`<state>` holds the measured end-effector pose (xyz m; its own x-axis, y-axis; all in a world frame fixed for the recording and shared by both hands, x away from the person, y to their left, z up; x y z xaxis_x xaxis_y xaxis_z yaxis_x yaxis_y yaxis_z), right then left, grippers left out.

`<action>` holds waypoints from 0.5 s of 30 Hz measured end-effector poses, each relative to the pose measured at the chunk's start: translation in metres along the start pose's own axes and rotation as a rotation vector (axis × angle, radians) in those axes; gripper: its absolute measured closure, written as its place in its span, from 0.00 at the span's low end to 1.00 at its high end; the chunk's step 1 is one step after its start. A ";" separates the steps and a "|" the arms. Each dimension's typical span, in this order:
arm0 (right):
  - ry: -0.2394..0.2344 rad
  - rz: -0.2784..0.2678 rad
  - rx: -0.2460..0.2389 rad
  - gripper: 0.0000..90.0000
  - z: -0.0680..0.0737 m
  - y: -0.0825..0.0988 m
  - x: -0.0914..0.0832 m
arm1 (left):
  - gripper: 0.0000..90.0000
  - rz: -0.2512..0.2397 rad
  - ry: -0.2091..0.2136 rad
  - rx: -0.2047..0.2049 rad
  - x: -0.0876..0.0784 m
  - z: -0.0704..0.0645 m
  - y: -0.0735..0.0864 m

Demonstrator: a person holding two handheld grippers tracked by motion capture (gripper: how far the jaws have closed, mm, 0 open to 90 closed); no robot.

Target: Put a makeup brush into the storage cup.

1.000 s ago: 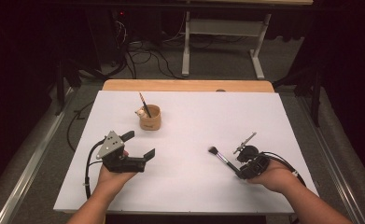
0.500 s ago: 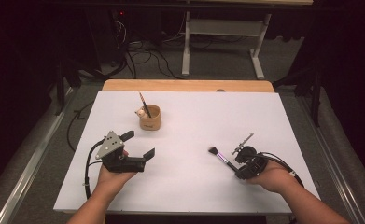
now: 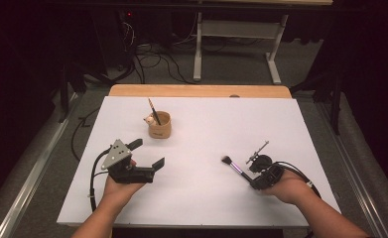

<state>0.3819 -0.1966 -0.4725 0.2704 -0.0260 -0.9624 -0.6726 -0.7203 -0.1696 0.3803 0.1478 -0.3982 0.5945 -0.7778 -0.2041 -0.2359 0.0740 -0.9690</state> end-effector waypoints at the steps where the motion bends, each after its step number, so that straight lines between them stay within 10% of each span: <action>1: 0.000 -0.002 -0.001 0.90 0.000 0.000 0.000 | 0.00 -0.002 -0.001 -0.001 0.000 0.000 0.000; 15: 0.000 -0.007 0.011 0.91 -0.001 0.000 -0.001 | 0.00 -0.003 0.001 -0.001 -0.001 0.001 0.000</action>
<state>0.3822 -0.1970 -0.4715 0.2757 -0.0210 -0.9610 -0.6784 -0.7125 -0.1791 0.3803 0.1489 -0.3981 0.5947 -0.7783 -0.2016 -0.2352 0.0713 -0.9693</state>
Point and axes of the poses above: each handheld gripper's, and its own axes: x roughly forward along the jaws, y roughly out of its underside, z roughly to its left, the point moved 8 cm from there along x, roughly forward along the jaws, and after that the axes turned 11 degrees about y, right-handed, at the moved point
